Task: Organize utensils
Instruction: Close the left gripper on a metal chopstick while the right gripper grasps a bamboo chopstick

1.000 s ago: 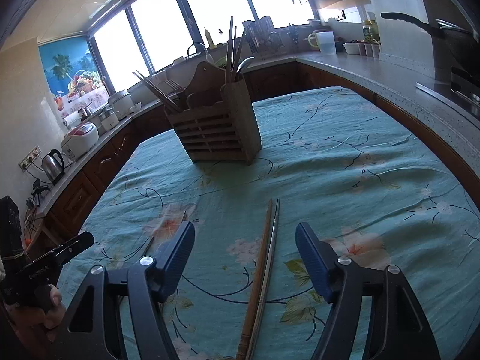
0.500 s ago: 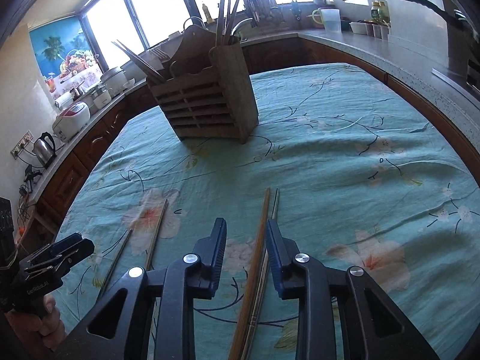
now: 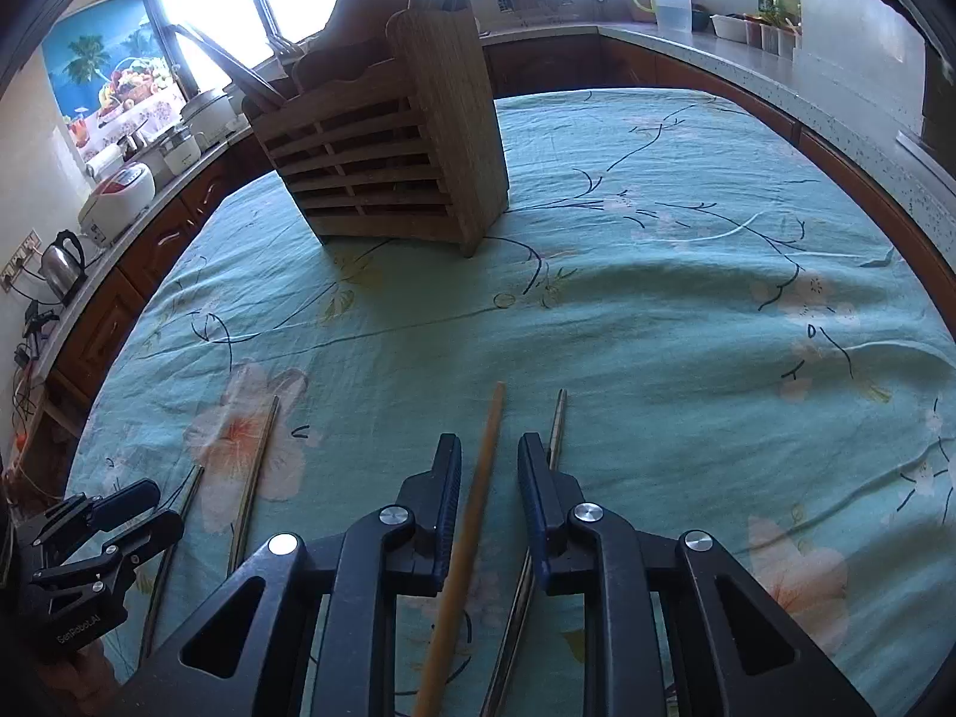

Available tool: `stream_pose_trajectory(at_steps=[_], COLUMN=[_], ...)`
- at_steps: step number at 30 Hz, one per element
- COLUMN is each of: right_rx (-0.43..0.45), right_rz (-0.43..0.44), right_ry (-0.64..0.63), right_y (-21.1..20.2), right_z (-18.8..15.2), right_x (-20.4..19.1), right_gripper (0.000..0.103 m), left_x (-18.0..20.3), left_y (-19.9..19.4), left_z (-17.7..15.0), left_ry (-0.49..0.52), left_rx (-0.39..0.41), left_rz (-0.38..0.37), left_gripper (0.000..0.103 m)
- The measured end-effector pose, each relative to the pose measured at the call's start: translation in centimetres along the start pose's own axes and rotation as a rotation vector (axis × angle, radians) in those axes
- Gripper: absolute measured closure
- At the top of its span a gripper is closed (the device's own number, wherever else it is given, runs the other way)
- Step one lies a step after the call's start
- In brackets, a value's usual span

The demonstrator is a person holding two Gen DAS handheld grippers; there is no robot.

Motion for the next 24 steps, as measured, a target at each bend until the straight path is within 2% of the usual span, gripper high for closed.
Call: stream_pose_trajectory(at_steps=[6,7,9,16,24], right_rx=[0.007,0.007,0.005,0.009,0.1], right_rz=[-0.062,-0.068,-0.061,0.027,0.142], right_ry=[-0.091,-0.105,-0.115,-0.044,-0.017], right_y=[0.9,0.8,0.8,-0.7,-6.0], right_z=[0.2,0.1,0.1,0.0,0.9], right_x=[-1.4,-1.5,-1.7,-1.4,-3.0], right_gripper=[0.083,0.085,0.095,0.097,0.098], left_x=[0.7,0.7,0.6,-0.6,-1.8], left_y=[0.8,0.8,0.9,0.0,-4.7], left_z=[0.7,0.8,0.9,1.1,2.3], left_ry=[0.048,0.052,0.048,-0.029,-0.074], left_rx=[0.0,0.0,0.002,0.015,0.132], left_rz=[0.018,0.014,0.001,-0.077,-0.122], left_gripper=[0.087,0.093,0.098,0.101,0.101])
Point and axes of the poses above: each gripper's, at about its wrist camera, not at the fingertips, and y roughly the way its jaws point, x to its right, z to its top, the point moved 4 cm from there along y, roughly the way its jaws point, and after that the axes turned 9 degrees about y, right-handed, at the moved point
